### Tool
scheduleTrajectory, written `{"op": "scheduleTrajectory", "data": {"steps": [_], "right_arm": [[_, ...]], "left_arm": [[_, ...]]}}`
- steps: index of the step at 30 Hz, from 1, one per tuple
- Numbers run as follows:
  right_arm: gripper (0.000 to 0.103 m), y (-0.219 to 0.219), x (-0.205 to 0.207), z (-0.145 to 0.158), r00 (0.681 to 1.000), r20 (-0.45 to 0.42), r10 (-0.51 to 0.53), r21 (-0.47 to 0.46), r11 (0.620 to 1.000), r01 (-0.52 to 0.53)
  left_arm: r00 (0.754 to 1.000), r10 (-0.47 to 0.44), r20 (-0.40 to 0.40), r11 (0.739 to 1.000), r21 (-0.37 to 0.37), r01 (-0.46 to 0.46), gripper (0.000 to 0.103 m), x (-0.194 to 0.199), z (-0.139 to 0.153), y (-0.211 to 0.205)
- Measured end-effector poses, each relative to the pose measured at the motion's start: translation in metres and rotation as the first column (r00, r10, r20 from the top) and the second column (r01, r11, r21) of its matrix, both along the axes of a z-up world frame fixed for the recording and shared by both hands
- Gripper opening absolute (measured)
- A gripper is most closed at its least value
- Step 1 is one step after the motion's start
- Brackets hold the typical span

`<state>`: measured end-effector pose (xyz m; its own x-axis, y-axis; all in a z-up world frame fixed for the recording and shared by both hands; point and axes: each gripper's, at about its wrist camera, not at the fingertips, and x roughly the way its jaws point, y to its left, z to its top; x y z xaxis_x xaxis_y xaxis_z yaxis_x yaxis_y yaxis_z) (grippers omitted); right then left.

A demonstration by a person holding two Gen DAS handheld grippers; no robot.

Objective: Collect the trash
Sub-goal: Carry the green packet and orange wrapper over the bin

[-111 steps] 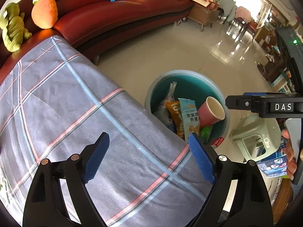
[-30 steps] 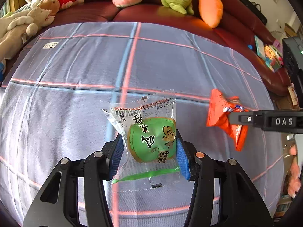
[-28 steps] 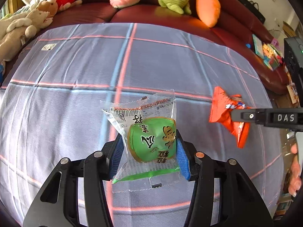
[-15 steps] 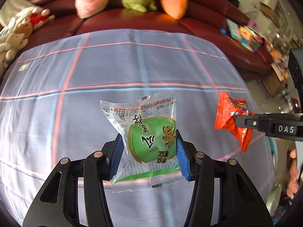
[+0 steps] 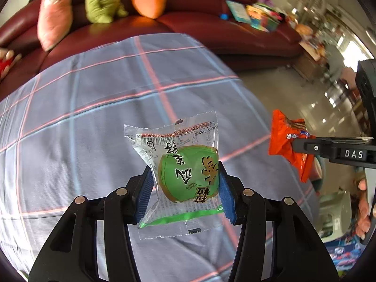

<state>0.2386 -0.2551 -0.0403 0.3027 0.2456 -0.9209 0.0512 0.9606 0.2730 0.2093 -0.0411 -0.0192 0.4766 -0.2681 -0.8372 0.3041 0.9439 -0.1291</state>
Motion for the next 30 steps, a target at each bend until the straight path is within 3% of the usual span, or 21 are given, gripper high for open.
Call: {"op": "scheduleTrajectory", "data": {"steps": [11,22,30], "right_arm": [[0.027,-0.103,-0.052,0.002,0.989,0.042,-0.145,0.037,0.989,0.143],[0.028,-0.185,-0.083,-0.004,0.958,0.045,-0.283,0.053,0.958,0.281],[0.030,-0.219,-0.092,-0.010,0.942,0.039,-0.333,0.047,0.942,0.331]], "left_arm": [[0.986,-0.167,0.003,0.985,0.054,0.166,0.052,-0.020,0.002,-0.106],[0.950,-0.313,-0.014,0.947,0.075,0.313,0.052,-0.031,-0.008,-0.198],[0.916,-0.398,-0.043,0.914,0.061,0.401,0.052,-0.035,-0.023,-0.249]]}}
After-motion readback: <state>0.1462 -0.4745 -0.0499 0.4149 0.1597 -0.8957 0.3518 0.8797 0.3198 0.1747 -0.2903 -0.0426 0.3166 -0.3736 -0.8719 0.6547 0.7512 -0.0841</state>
